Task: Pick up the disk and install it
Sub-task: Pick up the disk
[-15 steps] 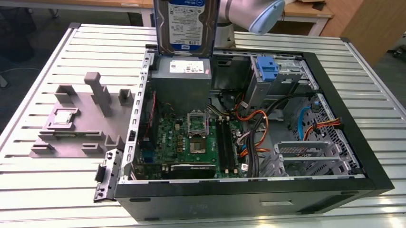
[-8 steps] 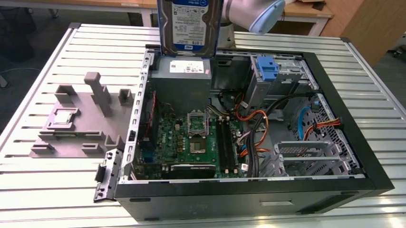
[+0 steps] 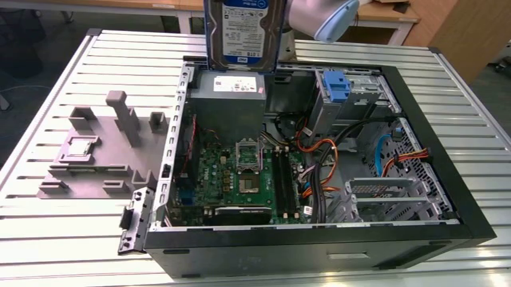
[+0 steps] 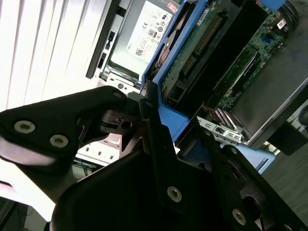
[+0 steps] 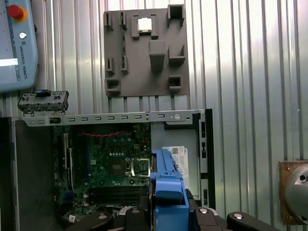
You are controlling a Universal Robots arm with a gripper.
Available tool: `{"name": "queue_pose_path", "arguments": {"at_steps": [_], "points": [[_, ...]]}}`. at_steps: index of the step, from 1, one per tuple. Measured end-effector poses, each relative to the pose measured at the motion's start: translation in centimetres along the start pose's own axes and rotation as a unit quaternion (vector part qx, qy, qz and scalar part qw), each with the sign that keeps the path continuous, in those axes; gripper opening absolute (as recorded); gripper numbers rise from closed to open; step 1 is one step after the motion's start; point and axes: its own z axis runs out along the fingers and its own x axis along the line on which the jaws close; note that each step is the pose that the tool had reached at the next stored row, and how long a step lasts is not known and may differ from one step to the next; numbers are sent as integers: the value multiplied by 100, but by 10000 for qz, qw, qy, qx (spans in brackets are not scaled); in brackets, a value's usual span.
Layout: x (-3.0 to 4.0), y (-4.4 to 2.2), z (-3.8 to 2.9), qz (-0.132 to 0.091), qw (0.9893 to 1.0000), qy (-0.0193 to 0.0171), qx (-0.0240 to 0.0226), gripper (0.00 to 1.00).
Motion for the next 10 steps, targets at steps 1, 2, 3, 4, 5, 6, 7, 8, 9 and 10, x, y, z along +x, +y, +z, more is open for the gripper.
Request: {"name": "queue_pose_path", "arguments": {"at_steps": [1,2,3,4,5,6,7,8,9,10], "points": [[0,-9,0,0,10000,0,0,37],[-1,-17,0,0,10000,0,0,37],[-2,-26,0,0,10000,0,0,37],[-2,-34,1,0,10000,-1,0,37],[-3,-43,0,0,10000,0,0,37],[-3,-51,1,0,10000,0,0,37],[-3,-59,1,0,10000,0,0,37],[-4,-67,1,0,10000,0,0,37],[-4,-75,1,0,10000,0,0,37],[-5,-83,1,0,10000,0,0,37]]}}
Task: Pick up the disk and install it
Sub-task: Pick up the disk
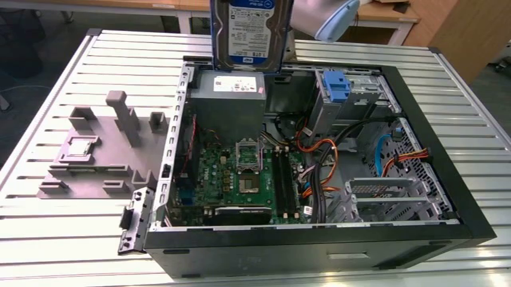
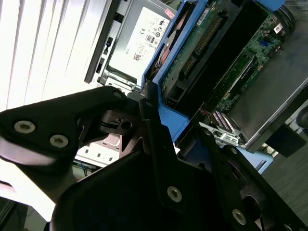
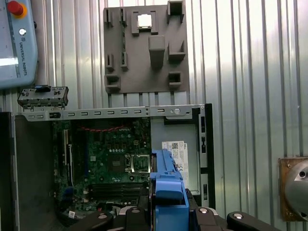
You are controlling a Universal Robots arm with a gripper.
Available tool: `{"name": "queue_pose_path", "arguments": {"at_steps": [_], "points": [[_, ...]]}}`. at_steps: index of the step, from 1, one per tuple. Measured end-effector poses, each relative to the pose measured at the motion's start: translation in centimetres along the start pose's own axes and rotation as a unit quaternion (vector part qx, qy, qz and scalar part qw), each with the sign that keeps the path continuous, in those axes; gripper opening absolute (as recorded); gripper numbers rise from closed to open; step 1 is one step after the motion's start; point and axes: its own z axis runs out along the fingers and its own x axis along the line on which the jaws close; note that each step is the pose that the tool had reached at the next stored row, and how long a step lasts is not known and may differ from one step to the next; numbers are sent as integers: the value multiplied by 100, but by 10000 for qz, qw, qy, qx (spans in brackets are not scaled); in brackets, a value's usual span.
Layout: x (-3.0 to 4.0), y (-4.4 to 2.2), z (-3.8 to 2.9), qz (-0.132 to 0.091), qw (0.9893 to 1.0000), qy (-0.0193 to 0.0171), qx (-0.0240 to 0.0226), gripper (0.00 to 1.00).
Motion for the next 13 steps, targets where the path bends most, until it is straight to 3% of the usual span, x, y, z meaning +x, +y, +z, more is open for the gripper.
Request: {"name": "queue_pose_path", "arguments": {"at_steps": [7,13], "points": [[-2,-50,1,0,10000,0,0,37],[-3,-54,1,0,10000,0,0,37]]}}
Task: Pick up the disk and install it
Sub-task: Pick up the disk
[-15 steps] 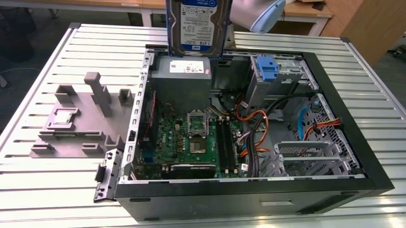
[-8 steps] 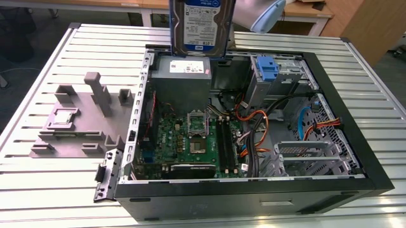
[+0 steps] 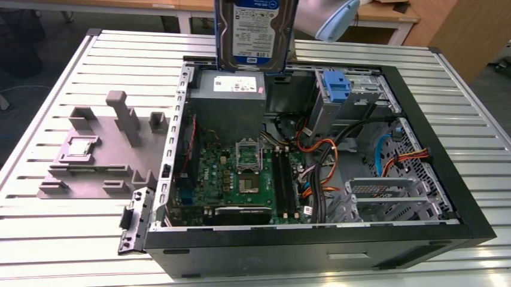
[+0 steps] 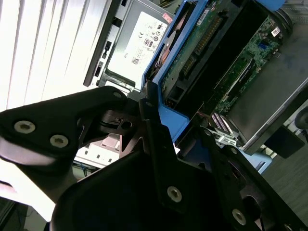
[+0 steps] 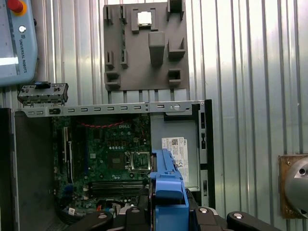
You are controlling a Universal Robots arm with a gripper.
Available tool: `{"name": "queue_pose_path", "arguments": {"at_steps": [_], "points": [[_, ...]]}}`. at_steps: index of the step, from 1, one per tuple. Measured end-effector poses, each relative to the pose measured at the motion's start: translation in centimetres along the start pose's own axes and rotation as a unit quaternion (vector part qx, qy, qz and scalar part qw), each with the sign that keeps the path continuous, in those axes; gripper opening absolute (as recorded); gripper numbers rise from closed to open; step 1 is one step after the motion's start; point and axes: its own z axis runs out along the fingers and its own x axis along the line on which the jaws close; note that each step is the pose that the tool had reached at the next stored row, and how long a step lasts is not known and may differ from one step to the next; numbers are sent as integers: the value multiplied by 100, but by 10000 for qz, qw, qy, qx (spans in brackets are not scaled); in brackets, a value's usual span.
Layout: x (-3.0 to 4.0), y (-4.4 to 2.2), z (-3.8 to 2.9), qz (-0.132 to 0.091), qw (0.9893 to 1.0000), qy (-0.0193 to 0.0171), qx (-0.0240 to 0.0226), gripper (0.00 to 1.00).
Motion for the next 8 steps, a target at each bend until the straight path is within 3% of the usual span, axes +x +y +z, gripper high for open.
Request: {"name": "queue_pose_path", "arguments": {"at_steps": [8], "points": [[0,-9,1,24,10000,0,0,37]]}}
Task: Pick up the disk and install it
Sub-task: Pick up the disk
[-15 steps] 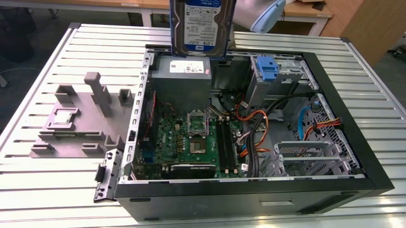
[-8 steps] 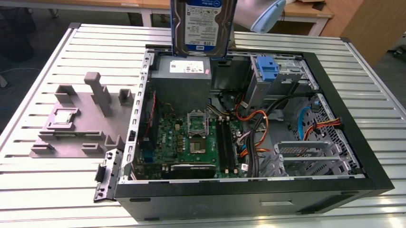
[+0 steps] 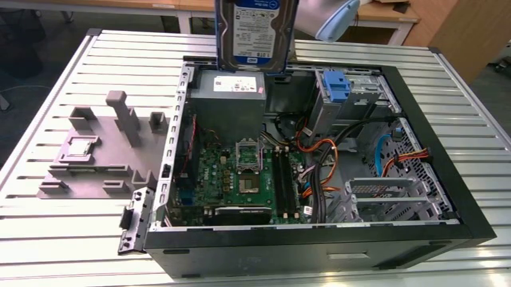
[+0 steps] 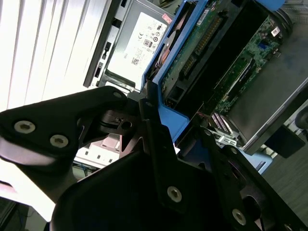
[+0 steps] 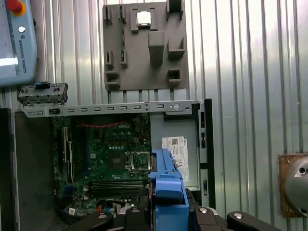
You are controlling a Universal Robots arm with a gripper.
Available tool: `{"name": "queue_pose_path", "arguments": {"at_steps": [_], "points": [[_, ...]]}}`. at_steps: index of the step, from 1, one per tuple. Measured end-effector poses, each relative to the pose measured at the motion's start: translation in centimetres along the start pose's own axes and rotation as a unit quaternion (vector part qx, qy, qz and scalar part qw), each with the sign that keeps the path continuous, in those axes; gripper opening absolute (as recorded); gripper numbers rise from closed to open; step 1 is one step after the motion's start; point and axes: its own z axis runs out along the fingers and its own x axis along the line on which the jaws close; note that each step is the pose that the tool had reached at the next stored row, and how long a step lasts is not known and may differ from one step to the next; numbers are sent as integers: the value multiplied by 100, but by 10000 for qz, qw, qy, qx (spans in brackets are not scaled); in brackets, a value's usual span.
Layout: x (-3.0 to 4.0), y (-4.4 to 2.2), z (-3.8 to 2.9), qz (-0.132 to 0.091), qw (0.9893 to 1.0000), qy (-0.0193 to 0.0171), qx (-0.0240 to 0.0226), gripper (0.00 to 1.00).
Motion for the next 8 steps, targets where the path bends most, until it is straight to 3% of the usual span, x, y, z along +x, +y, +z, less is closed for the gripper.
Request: {"name": "queue_pose_path", "arguments": {"at_steps": [8], "points": [[39,-29,1,10,10000,0,0,37]]}}
